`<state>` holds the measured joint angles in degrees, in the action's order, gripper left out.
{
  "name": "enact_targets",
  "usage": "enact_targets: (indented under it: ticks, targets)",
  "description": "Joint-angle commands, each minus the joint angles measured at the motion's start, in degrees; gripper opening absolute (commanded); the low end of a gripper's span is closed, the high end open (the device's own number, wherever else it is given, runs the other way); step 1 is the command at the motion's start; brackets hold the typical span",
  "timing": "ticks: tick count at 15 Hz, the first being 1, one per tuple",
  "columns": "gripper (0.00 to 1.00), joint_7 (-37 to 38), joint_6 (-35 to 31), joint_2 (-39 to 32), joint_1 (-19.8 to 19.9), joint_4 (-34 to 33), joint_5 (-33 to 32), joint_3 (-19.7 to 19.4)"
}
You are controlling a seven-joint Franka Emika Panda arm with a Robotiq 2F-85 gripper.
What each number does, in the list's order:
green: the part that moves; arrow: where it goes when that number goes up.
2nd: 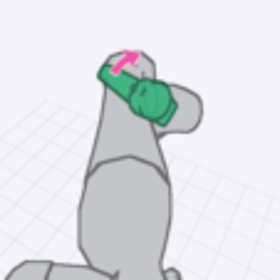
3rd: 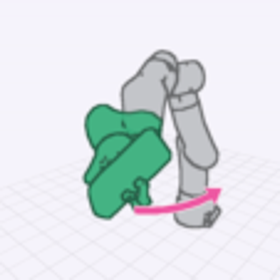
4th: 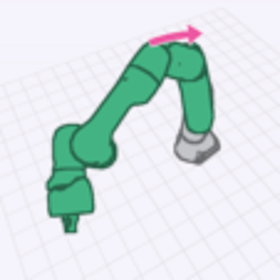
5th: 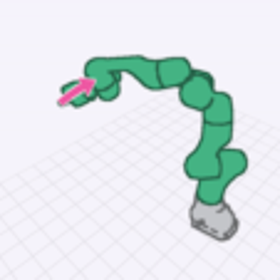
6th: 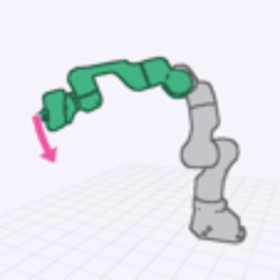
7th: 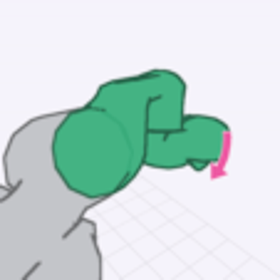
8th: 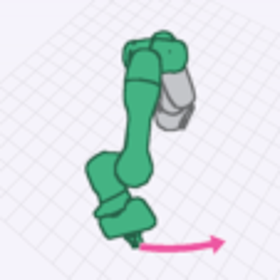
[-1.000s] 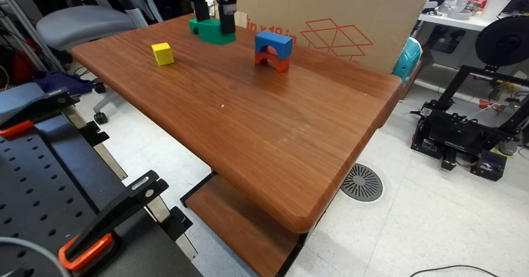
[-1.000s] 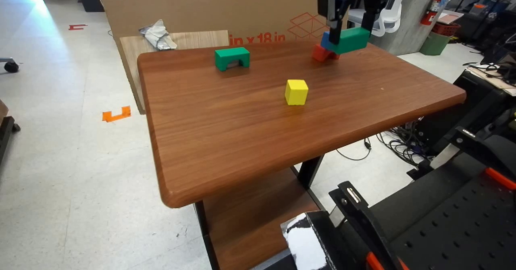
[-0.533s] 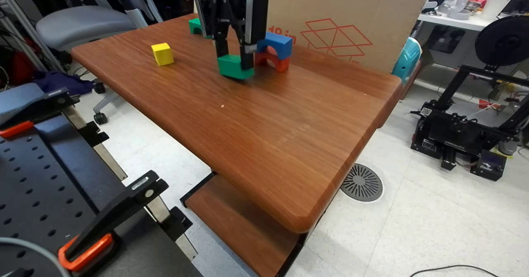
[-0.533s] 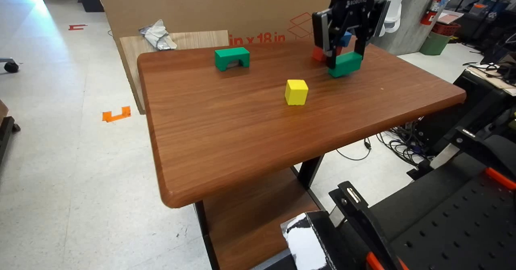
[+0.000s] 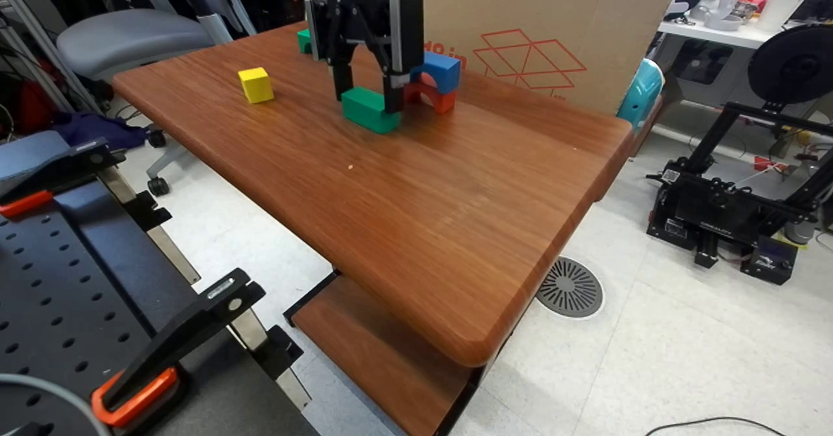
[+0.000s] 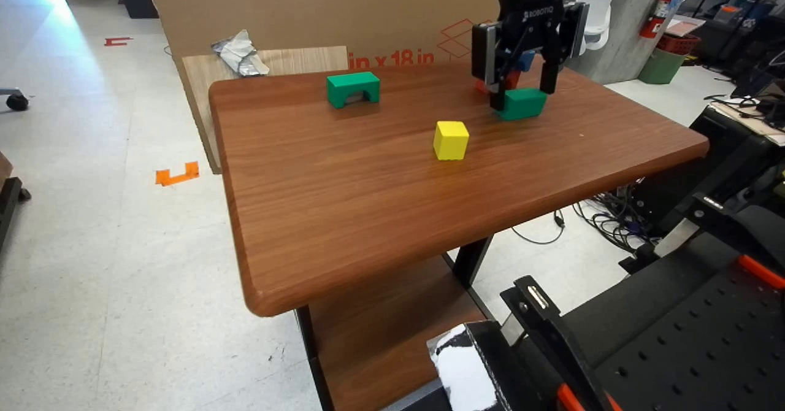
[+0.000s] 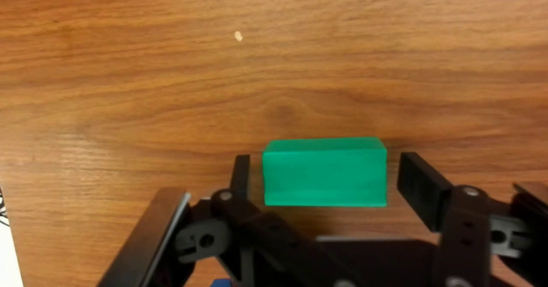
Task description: Put the green block on the table
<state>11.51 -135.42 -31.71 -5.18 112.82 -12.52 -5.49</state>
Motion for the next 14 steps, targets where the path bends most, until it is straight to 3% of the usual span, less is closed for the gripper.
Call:
enact_targets:
  ticks: [1,7,10,11,14]
  targets:
    - [1.00,0.44,-0.76,1.84,-0.65,2.23,-1.78,-0.61]
    - [1.00,1.22,-2.62,13.02,-0.77,9.99,0.20,0.78]
    - [1.00,-0.62,0.77,18.49,0.49,10.86,4.52,2.97]
    - [1.00,0.64,-0.67,13.71,0.03,8.06,1.84,2.05]
    - [1.00,0.53,0.68,17.60,0.28,9.58,3.20,2.93]
